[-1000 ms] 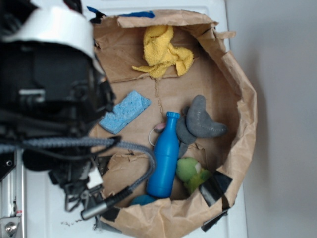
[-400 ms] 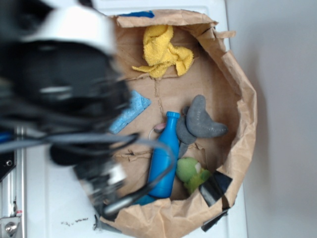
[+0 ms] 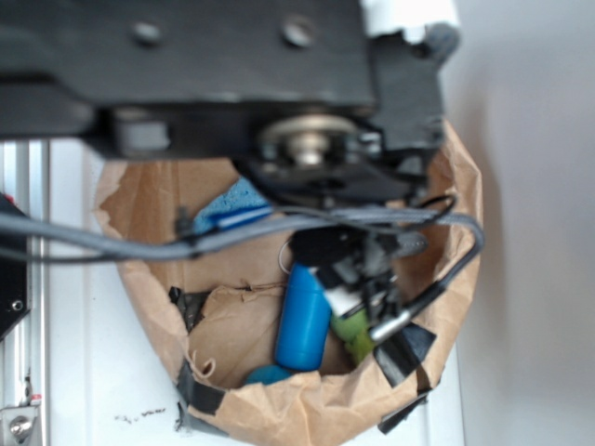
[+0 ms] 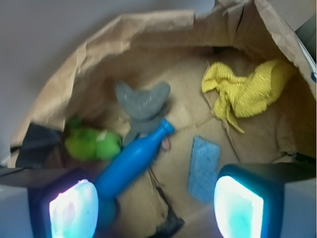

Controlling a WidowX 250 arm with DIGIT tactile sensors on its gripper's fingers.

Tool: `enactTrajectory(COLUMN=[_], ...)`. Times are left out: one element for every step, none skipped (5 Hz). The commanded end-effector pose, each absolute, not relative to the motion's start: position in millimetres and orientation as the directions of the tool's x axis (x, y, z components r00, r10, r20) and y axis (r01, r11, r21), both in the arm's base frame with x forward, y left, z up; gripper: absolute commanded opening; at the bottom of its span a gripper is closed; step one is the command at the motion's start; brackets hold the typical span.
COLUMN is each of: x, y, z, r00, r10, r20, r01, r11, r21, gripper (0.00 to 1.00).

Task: Grab the blue sponge.

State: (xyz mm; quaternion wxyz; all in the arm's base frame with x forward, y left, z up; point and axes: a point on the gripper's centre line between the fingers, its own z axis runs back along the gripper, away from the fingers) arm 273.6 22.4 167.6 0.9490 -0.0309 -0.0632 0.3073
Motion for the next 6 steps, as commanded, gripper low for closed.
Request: enactTrajectory(x=[247, 245, 244, 244, 244, 244], y=[34, 38, 41, 41, 41, 41], z=[140, 129, 125, 125, 125, 125], r00=[0.765, 0.78, 0.794, 0.794, 0.794, 0.794], r10=[0.624, 0.61, 0.597, 0.597, 0.597, 0.597], r20=[0.159, 0.138, 0.116, 0.116, 0.116, 0.116], r01=[-0.616, -0.605, -0.592, -0.592, -0.592, -0.592], r11=[0.781, 0.792, 0.802, 0.802, 0.802, 0.802], r21=[-0.1, -0.078, -0.077, -0.077, -0.077, -0.077], gripper=[1.0, 1.0, 1.0, 1.0, 1.0, 1.0])
